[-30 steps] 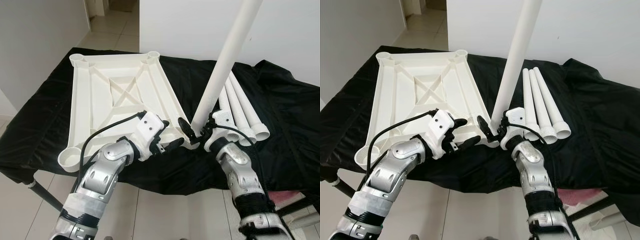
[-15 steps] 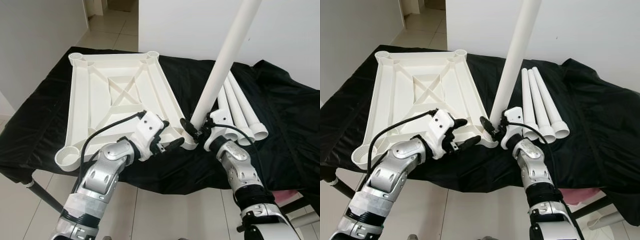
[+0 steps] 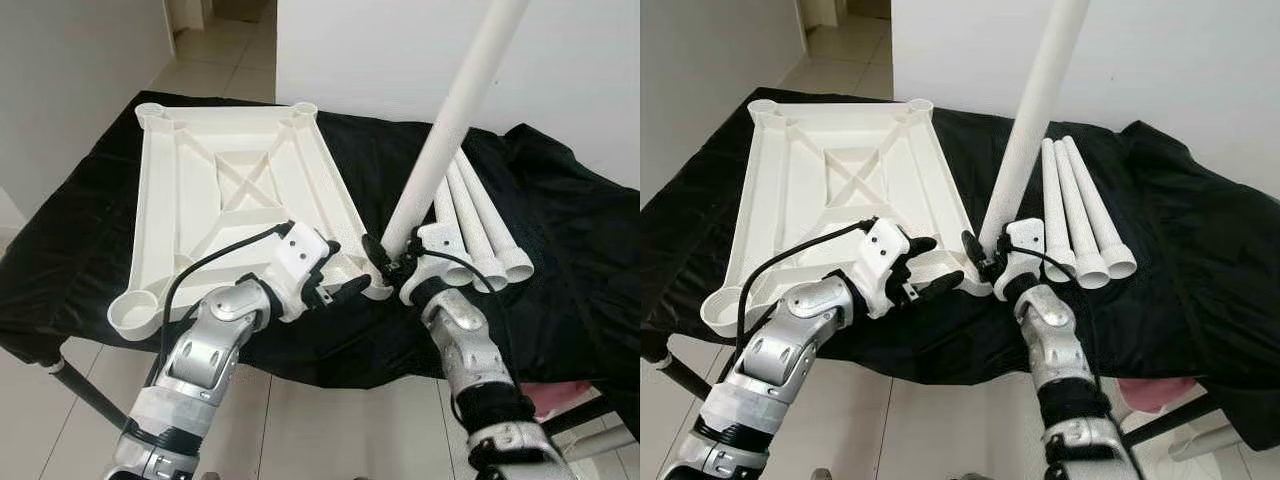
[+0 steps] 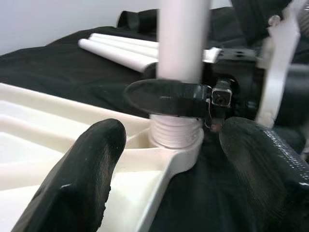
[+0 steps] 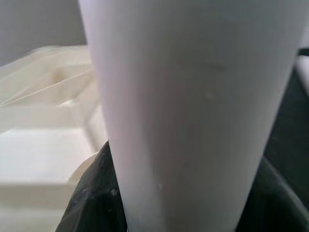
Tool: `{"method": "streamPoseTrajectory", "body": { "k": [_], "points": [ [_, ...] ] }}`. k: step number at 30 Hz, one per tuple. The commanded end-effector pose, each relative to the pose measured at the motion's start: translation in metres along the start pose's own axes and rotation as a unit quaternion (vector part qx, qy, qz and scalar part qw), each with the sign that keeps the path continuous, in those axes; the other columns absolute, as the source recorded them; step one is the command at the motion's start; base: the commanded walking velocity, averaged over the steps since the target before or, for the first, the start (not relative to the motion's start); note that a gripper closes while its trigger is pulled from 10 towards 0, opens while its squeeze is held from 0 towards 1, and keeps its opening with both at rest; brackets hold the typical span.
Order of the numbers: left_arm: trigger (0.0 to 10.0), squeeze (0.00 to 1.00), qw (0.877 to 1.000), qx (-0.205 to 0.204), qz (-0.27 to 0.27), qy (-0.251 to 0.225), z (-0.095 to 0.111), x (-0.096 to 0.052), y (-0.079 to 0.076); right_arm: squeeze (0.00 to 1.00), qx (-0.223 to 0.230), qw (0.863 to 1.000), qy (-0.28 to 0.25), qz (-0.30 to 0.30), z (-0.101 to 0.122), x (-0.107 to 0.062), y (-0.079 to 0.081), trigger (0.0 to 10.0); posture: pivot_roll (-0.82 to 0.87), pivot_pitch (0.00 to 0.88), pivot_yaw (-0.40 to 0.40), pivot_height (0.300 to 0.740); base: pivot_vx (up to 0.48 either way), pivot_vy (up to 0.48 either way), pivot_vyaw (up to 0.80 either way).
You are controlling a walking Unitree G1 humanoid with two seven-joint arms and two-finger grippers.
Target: Building children table
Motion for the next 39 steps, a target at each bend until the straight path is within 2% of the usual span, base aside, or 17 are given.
{"method": "streamPoseTrajectory", "body": {
  "k": [1,4,5,6,7,13,14,18,19,21,25,26,27,29,32,37,39],
  "points": [
    [10.0,0.0,0.999,0.008,0.039,0.01,-0.001,0.001,0.01,0.0,0.018,0.996,0.023,-0.082,-0.015,-0.01,-0.017,10.0,0.04,0.0,-0.106,0.74,0.0,0.0,0.0],
    [10.0,0.0,0.999,0.008,0.039,0.01,-0.001,0.001,0.01,0.0,0.018,0.996,0.023,-0.082,-0.015,-0.01,-0.017,10.0,0.04,0.0,-0.106,0.74,0.0,0.0,0.0],
    [10.0,0.0,0.999,0.008,0.04,0.01,-0.002,0.0,0.01,0.0,0.021,0.994,0.031,-0.099,-0.02,-0.012,-0.017,10.0,0.04,0.0,-0.109,0.74,0.0,0.0,0.0],
    [10.0,0.0,0.999,0.006,0.043,0.01,-0.002,-0.001,0.01,0.0,0.033,0.994,0.035,-0.099,-0.024,-0.013,-0.011,10.0,0.04,0.0,-0.114,0.74,0.0,0.0,0.0],
    [10.0,0.0,0.999,0.003,0.047,0.01,-0.003,-0.001,0.01,0.0,0.034,0.995,0.03,-0.087,-0.023,-0.014,-0.005,10.0,0.04,0.0,-0.116,0.74,0.0,0.0,0.0],
    [10.0,0.0,0.999,0.0,0.051,0.01,-0.004,-0.001,0.008,0.0,0.039,0.996,0.021,-0.076,-0.018,-0.013,-0.003,10.0,0.04,0.0,-0.121,0.74,0.0,0.0,0.0],
    [10.0,0.0,0.999,0.002,0.051,0.011,-0.004,0.0,0.008,1.0,0.041,0.997,0.011,-0.069,-0.014,-0.012,-0.005,10.0,0.04,0.0,-0.122,0.74,0.0,0.0,0.0],
    [10.0,0.0,0.998,0.005,0.055,0.009,-0.004,0.0,0.011,1.0,0.036,0.998,0.001,-0.047,-0.006,-0.009,-0.001,10.0,0.05,0.0,-0.129,0.74,0.0,0.0,0.0],
    [10.0,0.0,0.998,0.006,0.057,0.009,-0.003,-0.001,0.013,1.0,0.024,1.0,0.002,-0.01,-0.001,-0.006,0.004,10.0,0.05,0.0,-0.129,0.74,0.0,0.0,0.0],
    [10.0,0.0,0.998,0.006,0.057,0.009,-0.003,-0.001,0.013,1.0,0.024,1.0,0.002,-0.01,-0.001,-0.006,0.004,10.0,0.05,0.0,-0.129,0.74,0.0,0.0,0.0],
    [10.0,0.0,0.998,0.014,0.056,0.013,-0.005,-0.001,0.013,1.0,0.007,0.999,0.009,0.039,0.008,-0.001,0.005,10.0,0.06,0.0,-0.138,0.74,0.0,0.0,0.0],
    [10.0,0.0,0.998,0.021,0.053,0.019,-0.008,-0.002,0.01,0.0,-0.018,0.993,0.035,0.112,0.009,0.0,0.008,10.0,0.06,0.0,-0.142,0.74,0.0,0.0,0.0],
    [10.0,0.0,0.998,0.021,0.053,0.019,-0.008,-0.002,0.01,0.0,-0.018,0.993,0.035,0.112,0.009,0.0,0.008,10.0,0.06,0.0,-0.142,0.74,0.0,0.0,0.0],
    [10.0,0.0,0.998,0.024,0.053,0.021,-0.01,-0.002,0.01,0.0,-0.039,0.984,0.058,0.166,0.005,-0.001,0.011,10.0,0.07,0.0,-0.145,0.74,0.0,0.0,0.0],
    [10.0,0.0,0.998,0.03,0.056,0.021,-0.009,-0.001,0.012,0.0,-0.042,0.979,0.072,0.187,0.001,0.0,0.01,10.0,0.08,0.0,-0.148,0.74,0.0,0.0,0.0],
    [10.0,0.0,0.997,0.035,0.061,0.019,-0.007,0.0,0.016,0.0,-0.048,0.974,0.089,0.202,-0.004,0.003,0.007,10.0,0.09,0.0,-0.143,0.74,0.0,0.0,0.0],
    [10.0,0.0,0.997,0.041,0.064,0.018,-0.005,-0.001,0.02,0.0,-0.053,0.972,0.105,0.204,-0.008,0.005,0.0,10.0,0.11,0.0,-0.134,0.74,0.0,0.0,0.0]
  ]
}}
Point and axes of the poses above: a point about 5 cm out from each wrist's last joint towards the gripper, its own x axis pointing out of the wrist towards the gripper, its own z axis along the axis of the wrist's last joint, y = z × x, the point moved 5 cm from there along x, pointing out of the wrist towards the gripper, and after that the axes turned 13 degrees about x, right-handed, at the moved point
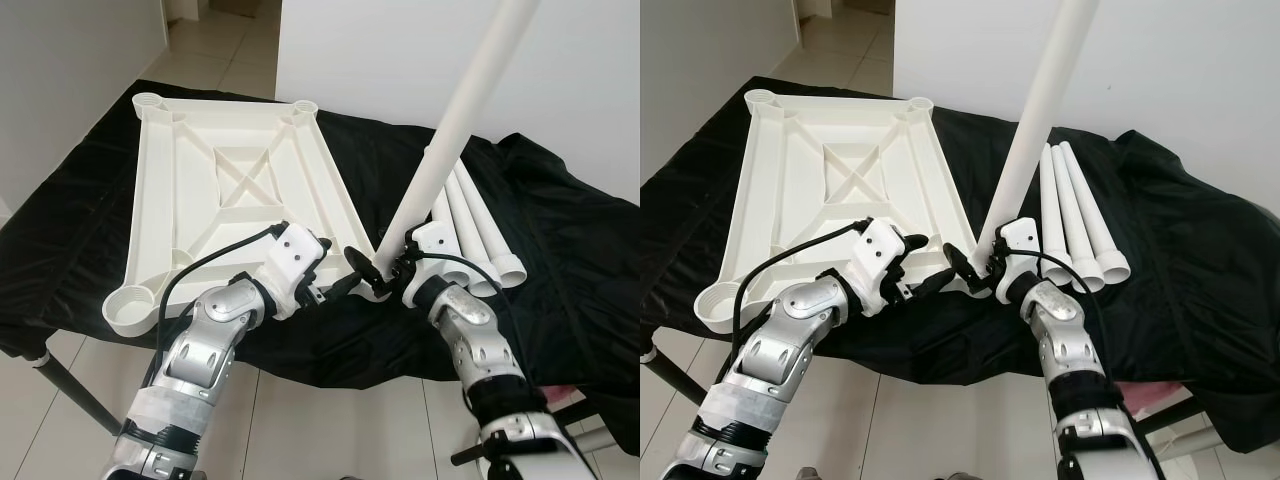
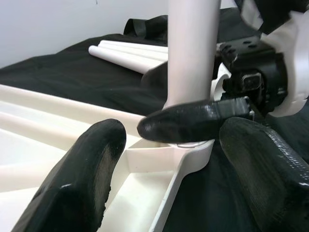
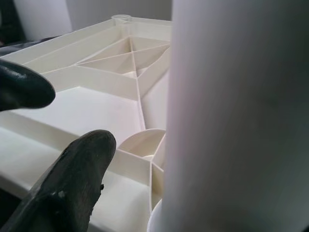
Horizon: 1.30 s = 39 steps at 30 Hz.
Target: Building children table
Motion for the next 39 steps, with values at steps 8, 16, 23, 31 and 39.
{"method": "streamPoseTrajectory", "body": {
  "k": [8,16,23,31,39],
  "points": [
    [10.0,0.0,0.998,0.016,0.051,0.015,-0.002,-0.002,0.017,0.0,-0.001,1.0,0.024,0.002,-0.008,-0.003,-0.015,1.4,0.11,0.0,-0.112,0.74,0.0,0.0,0.0],
    [10.0,0.0,0.998,0.02,0.05,0.014,0.0,-0.001,0.02,0.0,0.016,1.0,0.013,-0.014,-0.008,-0.003,-0.023,0.0,0.11,0.0,-0.101,0.74,0.0,0.0,0.0],
    [10.0,0.0,0.999,0.02,0.049,0.013,0.0,-0.001,0.02,0.0,0.03,0.999,0.001,-0.036,-0.006,-0.002,-0.028,10.0,0.11,0.0,-0.097,0.74,0.0,0.0,0.0],
    [10.0,0.0,0.999,0.013,0.048,0.015,-0.003,-0.002,0.017,0.0,0.042,0.991,-0.008,-0.125,-0.009,0.001,-0.034,10.0,0.09,0.0,-0.094,0.74,0.0,0.0,0.0],
    [10.0,0.0,0.999,0.009,0.047,0.015,-0.004,-0.002,0.014,0.0,0.054,0.976,-0.028,-0.209,-0.015,0.001,-0.035,10.0,0.07,0.0,-0.098,0.74,0.0,0.0,0.0]
  ]
}}
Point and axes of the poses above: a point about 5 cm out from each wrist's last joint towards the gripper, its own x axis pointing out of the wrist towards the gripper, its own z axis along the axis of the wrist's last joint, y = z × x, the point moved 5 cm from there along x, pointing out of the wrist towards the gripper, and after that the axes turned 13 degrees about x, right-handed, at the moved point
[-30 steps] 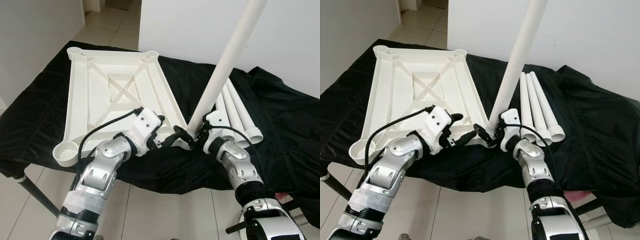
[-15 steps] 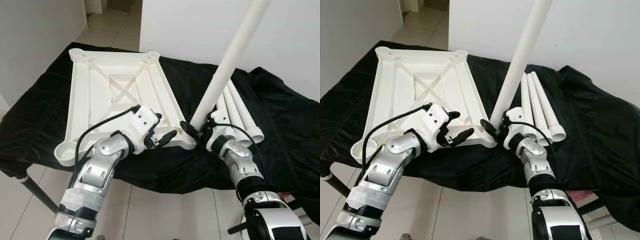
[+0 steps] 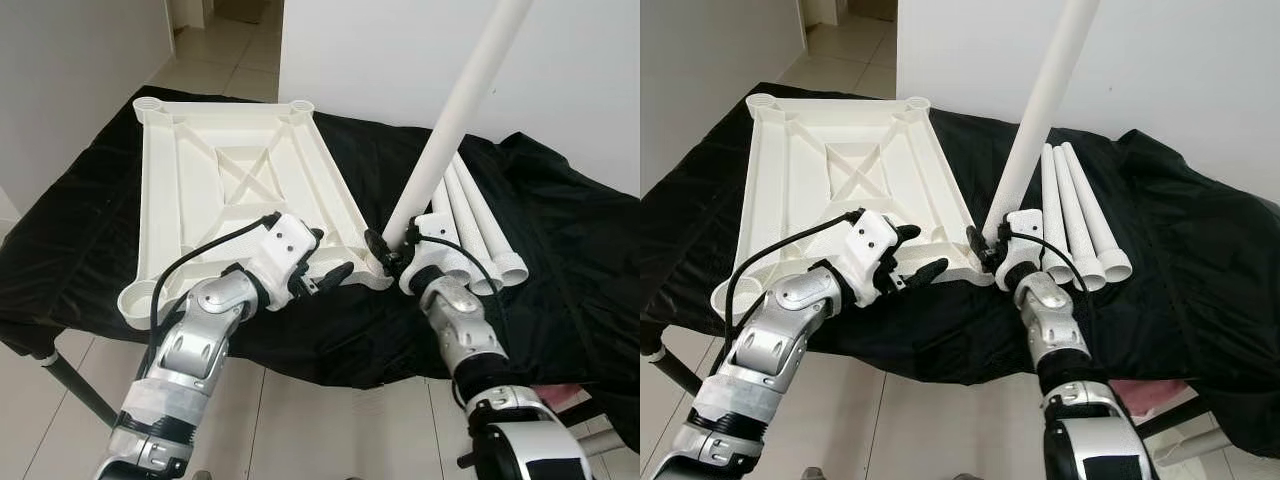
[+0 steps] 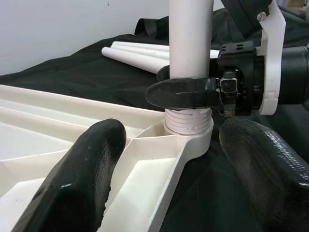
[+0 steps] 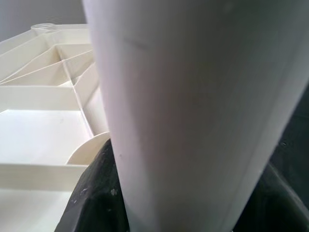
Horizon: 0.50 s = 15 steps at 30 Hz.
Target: Building children table
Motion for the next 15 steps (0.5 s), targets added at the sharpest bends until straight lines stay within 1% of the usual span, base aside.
{"method": "streamPoseTrajectory", "body": {
  "k": [1,3,4,5,6,7,9,10,11,12,13,14,15],
  "points": [
    [10.0,0.0,0.999,-0.001,0.035,0.011,-0.0033,0.0014,0.0032,0.0,0.005,0.999,0.021,-0.034,-0.0139,-0.0072,-0.0114,10.0,0.07,0.0,-0.098,0.74,0.0,0.0,0.0],
    [10.0,0.0,0.999,-0.003,0.037,0.009,-0.0029,0.0034,0.0035,0.0,0.012,0.996,0.0,-0.087,-0.0141,-0.0092,-0.0106,10.0,0.07,0.0,-0.108,0.74,0.0,0.0,0.0],
    [10.0,0.0,0.999,-0.003,0.037,0.009,-0.0029,0.0034,0.0035,0.0,0.012,0.996,0.0,-0.087,-0.0141,-0.0092,-0.0106,10.0,0.07,0.0,-0.108,0.74,0.0,0.0,0.0],
    [10.0,0.0,0.999,-0.004,0.039,0.008,-0.0025,0.0042,0.0041,0.0,0.007,0.992,-0.014,-0.124,-0.0123,-0.0102,-0.0128,10.0,0.07,0.0,-0.108,0.74,0.0,0.0,0.0],
    [10.0,0.0,0.999,-0.004,0.039,0.008,-0.0025,0.0042,0.0041,0.0,0.007,0.992,-0.014,-0.124,-0.0123,-0.0102,-0.0128,10.0,0.07,0.0,-0.108,0.74,0.0,0.0,0.0],
    [10.0,0.0,0.999,-0.005,0.042,0.007,-0.002,0.0046,0.0043,0.0,0.021,0.986,-0.02,-0.163,-0.0138,-0.012,-0.0165,10.0,0.07,0.0,-0.125,0.74,0.0,0.0,0.0],
    [10.0,0.0,0.999,-0.005,0.042,0.007,-0.002,0.0046,0.0043,0.0,0.021,0.986,-0.02,-0.163,-0.0138,-0.012,-0.0165,10.0,0.07,0.0,-0.125,0.74,0.0,0.0,0.0],
    [10.0,0.0,0.999,-0.006,0.046,0.007,-0.0017,0.0044,0.0042,0.0,0.025,0.983,-0.021,-0.179,-0.0156,-0.0126,-0.0155,10.0,0.08,0.0,-0.131,0.74,0.0,0.0,0.0],
    [10.0,0.0,0.999,-0.006,0.046,0.007,-0.0017,0.0044,0.0042,0.0,0.025,0.983,-0.021,-0.179,-0.0156,-0.0126,-0.0155,10.0,0.08,0.0,-0.131,0.74,0.0,0.0,0.0],
    [10.0,0.0,0.999,-0.009,0.051,0.007,-0.0021,0.0032,0.0041,0.0,0.032,0.984,-0.025,-0.174,-0.0143,-0.012,-0.0121,10.0,0.08,0.0,-0.137,0.74,0.0,0.0,0.0],
    [10.0,0.0,0.999,-0.009,0.051,0.007,-0.0021,0.0032,0.0041,0.0,0.032,0.984,-0.025,-0.174,-0.0143,-0.012,-0.0121,10.0,0.08,0.0,-0.137,0.74,0.0,0.0,0.0],
    [10.0,0.0,0.998,-0.011,0.054,0.008,-0.0028,0.002,0.0036,0.0,0.034,0.986,-0.031,-0.159,-0.0112,-0.0114,-0.0076,10.0,0.08,0.0,-0.146,0.74,0.0,0.0,0.0],
    [10.0,0.0,0.998,-0.011,0.054,0.008,-0.0028,0.002,0.0036,0.0,0.034,0.986,-0.031,-0.159,-0.0112,-0.0114,-0.0076,10.0,0.08,0.0,-0.146,0.74,0.0,0.0,0.0]
  ]
}}
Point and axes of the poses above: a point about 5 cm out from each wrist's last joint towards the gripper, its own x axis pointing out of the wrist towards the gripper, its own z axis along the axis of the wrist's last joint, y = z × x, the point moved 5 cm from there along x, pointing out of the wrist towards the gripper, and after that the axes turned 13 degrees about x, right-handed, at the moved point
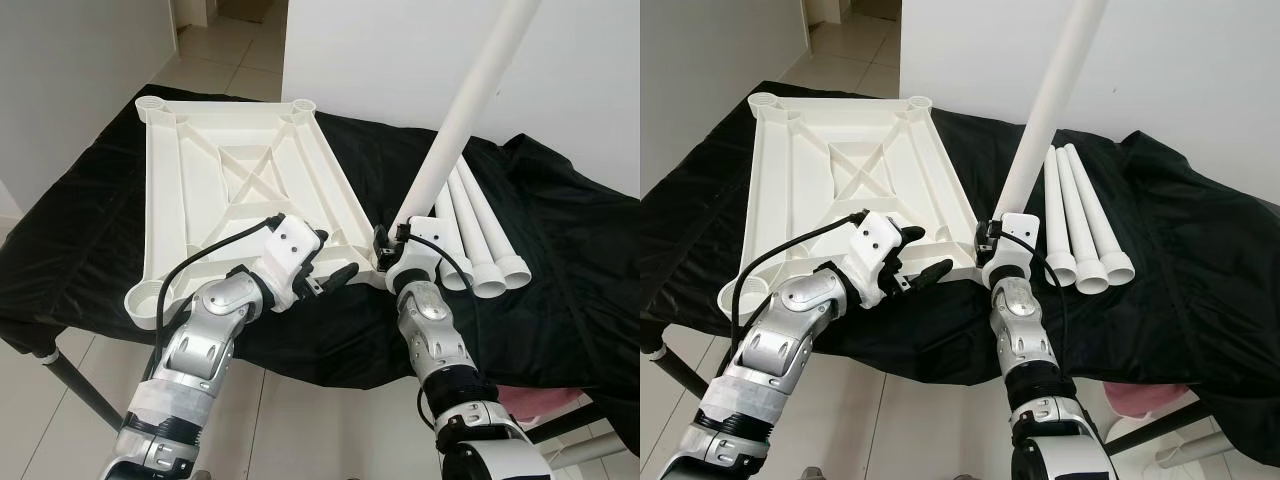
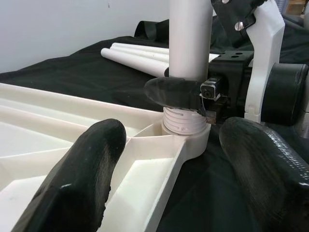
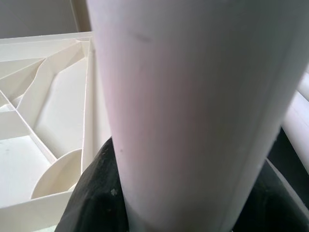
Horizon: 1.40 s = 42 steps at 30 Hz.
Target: Building children table
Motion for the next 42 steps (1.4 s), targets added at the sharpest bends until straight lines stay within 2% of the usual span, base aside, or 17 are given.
{"method": "streamPoseTrajectory", "body": {
  "k": [1,2,3,4,7,9,14,20,21,22,27,36,38,39,40,41,42],
  "points": [
    [10.0,0.0,0.998,0.0,0.057,0.015,-0.003,-0.002,0.008,0.0,0.01,1.0,0.015,0.006,-0.007,-0.005,-0.005,10.0,0.09,0.0,-0.149,0.74,0.0,0.0,0.0],
    [10.0,0.0,0.998,-0.001,0.059,0.015,-0.004,-0.003,0.008,0.8,0.017,1.0,0.01,0.021,-0.005,-0.006,-0.001,10.0,0.09,0.0,-0.152,0.74,0.0,0.0,0.0],
    [10.0,0.0,0.998,-0.001,0.059,0.015,-0.004,-0.003,0.008,0.8,0.017,1.0,0.01,0.021,-0.005,-0.006,-0.001,10.0,0.09,0.0,-0.152,0.74,0.0,0.0,0.0],
    [10.0,0.0,0.998,-0.001,0.06,0.015,-0.004,-0.004,0.008,1.0,0.024,0.999,0.006,0.03,-0.004,-0.008,0.003,10.0,0.09,0.0,-0.149,0.74,0.0,0.0,0.0],
    [10.0,0.0,0.998,-0.002,0.06,0.015,-0.003,-0.004,0.007,1.0,0.04,0.997,-0.016,0.063,0.005,-0.012,0.014,10.0,0.09,0.0,-0.148,0.74,0.0,0.0,0.0],
    [10.0,0.0,0.998,-0.001,0.059,0.016,-0.003,-0.004,0.007,1.0,0.03,0.997,-0.014,0.068,0.005,-0.014,0.015,10.0,0.09,0.0,-0.146,0.74,0.0,0.0,0.0],
    [10.0,0.0,0.998,-0.002,0.057,0.017,-0.004,-0.005,0.005,1.0,0.019,0.996,-0.015,0.081,0.009,-0.014,0.005,10.0,0.1,0.0,-0.143,0.74,0.0,0.0,0.0],
    [10.0,0.0,0.998,-0.003,0.056,0.017,-0.004,-0.005,0.004,1.0,0.015,0.995,-0.013,0.095,0.011,-0.013,0.002,10.0,0.09,0.0,-0.136,0.74,0.0,0.0,0.0],
    [10.0,0.0,0.998,-0.003,0.053,0.018,-0.004,-0.004,0.003,0.35,0.013,0.992,-0.004,0.124,0.014,-0.011,0.0,10.0,0.09,0.0,-0.138,0.74,0.0,0.0,0.0],
    [10.0,0.0,0.998,-0.003,0.052,0.018,-0.004,-0.004,0.003,0.0,0.006,0.987,0.004,0.16,0.016,-0.009,0.0,10.0,0.09,0.0,-0.139,0.74,0.0,0.0,0.0],
    [10.0,0.0,0.998,-0.002,0.054,0.017,-0.003,-0.003,0.004,0.0,-0.029,0.971,0.034,0.236,0.017,-0.006,0.001,10.0,0.1,0.0,-0.14,0.74,0.0,0.0,0.0],
    [10.0,0.0,0.998,-0.001,0.055,0.02,-0.004,-0.005,0.004,0.0,-0.062,0.956,0.067,0.28,0.012,-0.001,0.002,10.0,0.11,0.0,-0.141,0.74,0.0,0.0,0.0],
    [10.0,0.0,0.998,0.0,0.055,0.019,-0.004,-0.005,0.005,0.0,-0.066,0.953,0.074,0.286,0.01,0.0,0.001,9.5,0.11,0.0,-0.143,0.74,0.0,0.0,0.0],
    [10.0,0.0,0.998,0.0,0.055,0.019,-0.003,-0.005,0.005,0.0,-0.067,0.951,0.08,0.29,0.009,0.001,0.001,7.9,0.11,0.0,-0.143,0.74,0.0,0.0,0.0],
    [10.0,0.0,0.998,0.0,0.055,0.019,-0.003,-0.005,0.005,0.0,-0.067,0.951,0.08,0.29,0.009,0.001,0.001,7.9,0.11,0.0,-0.143,0.74,0.0,0.0,0.0],
    [10.0,0.0,0.998,0.0,0.056,0.019,-0.003,-0.004,0.005,0.0,-0.068,0.949,0.084,0.298,0.009,0.002,0.0,4.8,0.11,0.0,-0.142,0.74,0.0,0.0,0.0],
    [10.0,0.0,0.998,0.001,0.055,0.02,-0.004,-0.003,0.005,0.0,-0.07,0.948,0.09,0.298,0.009,0.003,-0.001,0.0,0.11,0.0,-0.143,0.74,0.0,0.0,0.0]
  ]
}}
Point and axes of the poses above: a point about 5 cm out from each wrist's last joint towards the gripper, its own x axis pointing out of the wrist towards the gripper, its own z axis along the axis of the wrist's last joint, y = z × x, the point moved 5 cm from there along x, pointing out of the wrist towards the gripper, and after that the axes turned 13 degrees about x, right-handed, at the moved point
